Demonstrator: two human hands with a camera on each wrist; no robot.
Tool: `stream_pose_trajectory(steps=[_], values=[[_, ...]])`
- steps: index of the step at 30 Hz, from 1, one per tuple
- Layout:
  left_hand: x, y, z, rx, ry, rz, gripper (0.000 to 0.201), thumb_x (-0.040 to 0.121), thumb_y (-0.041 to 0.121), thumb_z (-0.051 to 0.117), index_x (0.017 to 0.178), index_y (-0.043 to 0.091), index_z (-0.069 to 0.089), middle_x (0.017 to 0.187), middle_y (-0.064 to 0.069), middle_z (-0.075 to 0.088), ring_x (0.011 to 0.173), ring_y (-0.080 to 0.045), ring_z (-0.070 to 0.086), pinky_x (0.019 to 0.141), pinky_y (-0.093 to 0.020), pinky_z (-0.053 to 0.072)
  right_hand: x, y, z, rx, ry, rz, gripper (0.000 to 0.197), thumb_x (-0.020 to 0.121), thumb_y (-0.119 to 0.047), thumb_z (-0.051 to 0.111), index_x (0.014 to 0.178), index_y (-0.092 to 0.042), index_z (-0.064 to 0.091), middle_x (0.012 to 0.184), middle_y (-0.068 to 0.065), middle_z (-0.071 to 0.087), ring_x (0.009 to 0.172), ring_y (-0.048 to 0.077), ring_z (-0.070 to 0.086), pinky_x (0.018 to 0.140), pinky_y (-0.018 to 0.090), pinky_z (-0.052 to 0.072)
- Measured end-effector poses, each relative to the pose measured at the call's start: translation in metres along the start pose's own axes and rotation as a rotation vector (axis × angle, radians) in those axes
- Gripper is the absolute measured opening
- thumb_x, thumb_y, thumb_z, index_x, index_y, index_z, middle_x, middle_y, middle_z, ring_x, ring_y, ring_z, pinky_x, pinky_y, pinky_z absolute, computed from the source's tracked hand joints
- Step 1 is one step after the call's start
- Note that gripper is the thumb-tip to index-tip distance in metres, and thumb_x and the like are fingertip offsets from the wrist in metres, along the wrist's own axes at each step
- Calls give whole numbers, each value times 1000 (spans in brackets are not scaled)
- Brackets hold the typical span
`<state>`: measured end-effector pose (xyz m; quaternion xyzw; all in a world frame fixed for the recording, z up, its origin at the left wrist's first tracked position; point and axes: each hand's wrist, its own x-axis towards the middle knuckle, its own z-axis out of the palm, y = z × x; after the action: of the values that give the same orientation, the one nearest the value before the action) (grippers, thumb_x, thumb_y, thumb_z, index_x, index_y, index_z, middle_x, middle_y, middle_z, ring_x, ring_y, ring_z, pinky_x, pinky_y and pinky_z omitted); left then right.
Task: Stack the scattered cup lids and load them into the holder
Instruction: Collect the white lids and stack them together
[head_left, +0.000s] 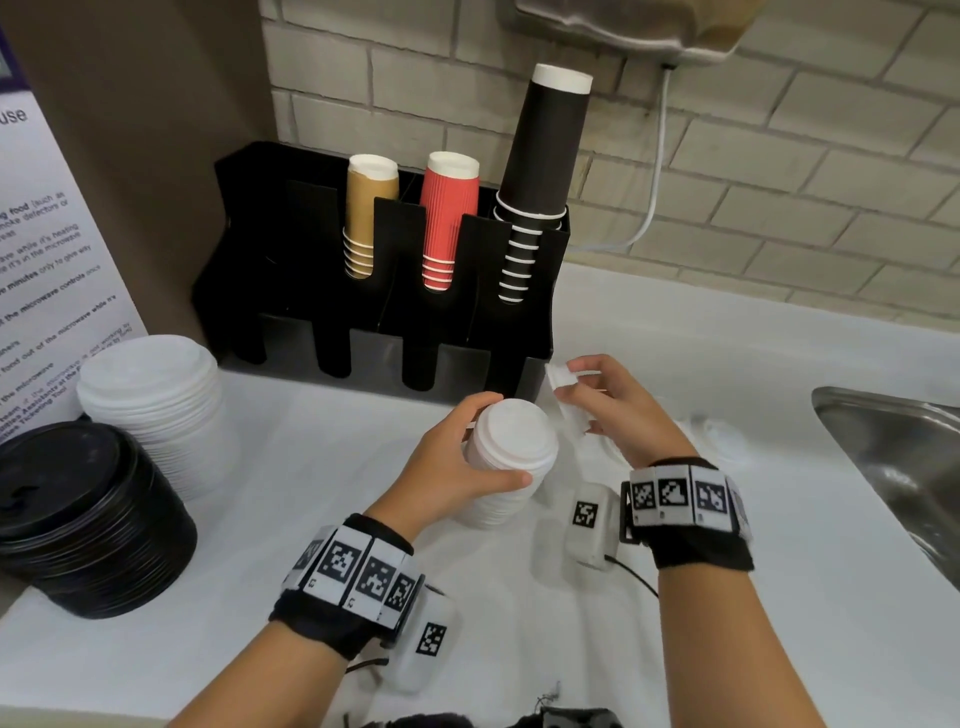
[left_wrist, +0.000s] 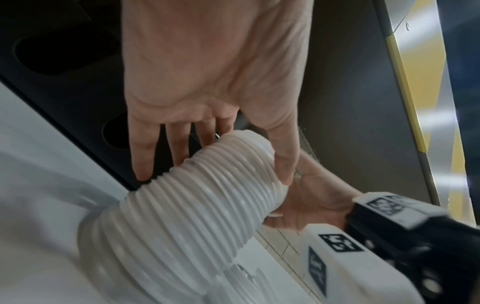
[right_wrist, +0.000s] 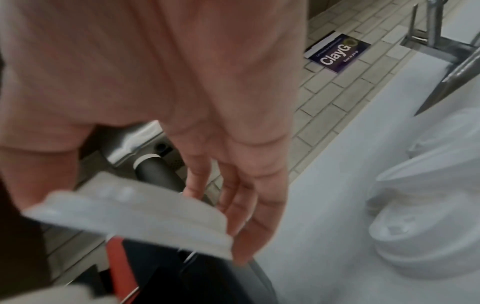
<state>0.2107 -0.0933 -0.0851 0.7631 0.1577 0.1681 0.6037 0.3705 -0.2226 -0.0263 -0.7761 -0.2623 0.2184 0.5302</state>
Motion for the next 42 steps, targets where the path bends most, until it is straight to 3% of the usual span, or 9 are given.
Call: stream_pose_trajectory(steps=[4,9,15,23,29,32,34,37,42], values=[[1,0,2,-2,18,0,74,68,24,88,128,34,47,120,21,55,109,10,48,78,-7,44,-20,-7,8,-110,-78,-180,30,80,-17,74,106,-27,61,98,-15,61,85,-9,56,71,12,43],[0,0,3,-13,36,-1,71,67,23,89,125,35,49,115,21,58,101,17,51,74,-5,45,-26,-10,20,-360,-104,-277,46,71,-23,82,111,-25,59,112,-5,57,99,8,54,83,21,45],[0,-1,5,-4,51,7,73,66,25,89,127,32,50,118,17,60,108,3,54,75,-10,48,-29,-8,29,-429,-129,-307,53,65,-28,86,109,-32,57,112,-7,54,99,1,50,76,10,37],[0,-2,3,-24,25,17,77,63,26,91,126,35,49,117,19,59,103,16,51,75,-6,47,-30,-9,28,-438,-164,-319,55,63,-32,88,109,-32,57,113,-7,52,101,6,49,79,11,36],[-2,1,4,-32,7,67,75,68,26,89,128,44,48,115,28,59,106,8,55,85,-13,49,-28,-5,24,-335,-174,-336,40,69,-41,81,102,-43,58,112,-14,54,99,-10,49,74,5,41],[-1,1,3,-28,2,55,73,68,27,89,125,44,49,115,35,55,106,16,49,84,-7,44,-13,6,8,-296,50,-208,20,82,-40,72,99,-36,62,115,-5,58,91,-3,53,73,9,38],[1,0,3,-27,3,44,73,67,26,89,125,45,48,117,34,55,107,19,46,84,-8,43,4,17,-8,-493,131,4,31,88,-37,66,113,-19,62,123,8,58,100,12,56,83,20,40],[1,-1,4,-24,6,45,74,67,25,89,127,43,48,120,30,54,108,18,46,85,-10,44,20,36,-21,-878,25,365,56,91,-41,58,133,-6,49,137,17,50,127,32,46,101,35,38],[1,-2,4,-26,6,38,75,67,26,89,129,41,47,123,27,53,110,16,46,88,-14,44,25,45,-15,-1070,-10,425,54,86,-34,64,129,-5,49,138,18,41,128,35,39,94,37,41]])
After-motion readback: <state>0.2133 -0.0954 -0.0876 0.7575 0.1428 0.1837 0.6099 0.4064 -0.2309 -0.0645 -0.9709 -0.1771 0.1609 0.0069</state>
